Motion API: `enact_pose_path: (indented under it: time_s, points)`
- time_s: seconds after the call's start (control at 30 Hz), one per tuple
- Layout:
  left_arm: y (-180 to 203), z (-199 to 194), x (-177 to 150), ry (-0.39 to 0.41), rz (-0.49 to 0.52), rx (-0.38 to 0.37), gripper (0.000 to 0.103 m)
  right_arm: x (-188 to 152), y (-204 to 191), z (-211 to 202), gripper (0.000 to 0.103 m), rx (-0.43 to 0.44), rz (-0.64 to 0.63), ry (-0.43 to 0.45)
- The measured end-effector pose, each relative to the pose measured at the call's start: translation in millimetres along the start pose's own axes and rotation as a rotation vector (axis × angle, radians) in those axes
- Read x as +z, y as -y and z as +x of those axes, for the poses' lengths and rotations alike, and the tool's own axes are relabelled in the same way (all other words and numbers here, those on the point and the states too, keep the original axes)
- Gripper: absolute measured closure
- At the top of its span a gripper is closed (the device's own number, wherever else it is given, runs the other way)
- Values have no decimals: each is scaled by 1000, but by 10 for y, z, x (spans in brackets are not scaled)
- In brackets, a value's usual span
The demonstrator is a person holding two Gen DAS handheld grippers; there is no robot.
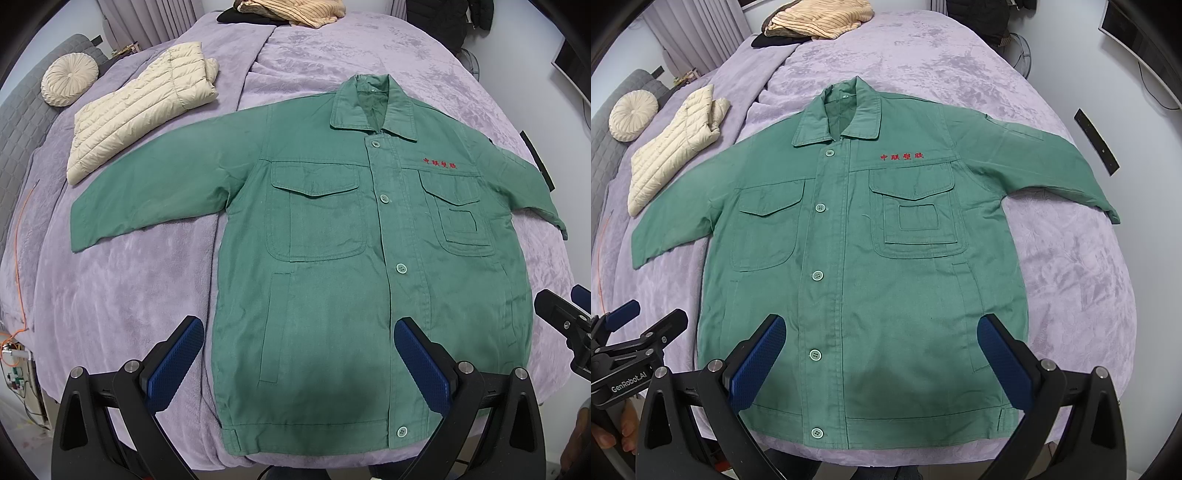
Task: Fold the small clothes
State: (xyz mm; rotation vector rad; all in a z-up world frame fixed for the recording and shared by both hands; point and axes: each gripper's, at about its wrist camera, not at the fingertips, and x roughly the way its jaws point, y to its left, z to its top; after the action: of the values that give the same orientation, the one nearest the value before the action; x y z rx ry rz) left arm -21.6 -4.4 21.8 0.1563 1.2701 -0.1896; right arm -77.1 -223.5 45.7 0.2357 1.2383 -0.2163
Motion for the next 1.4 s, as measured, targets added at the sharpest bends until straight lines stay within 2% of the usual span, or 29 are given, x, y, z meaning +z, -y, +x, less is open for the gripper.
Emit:
enact_pose_path:
  time_s: [0.8,1.17,1.23,1.4]
  points:
    - [-14,17,-81,-7,1,3,0,6,22,16,0,5,3,1]
    - [57,41,16,-26,7,9,0,26,32,15,0,14,8,-7]
    - [65,52,35,-30,7,10,0,39,48,92,0,4,8,-33]
    - [86,87,86,-43,6,15,0,69,52,126,0,40,18,-42]
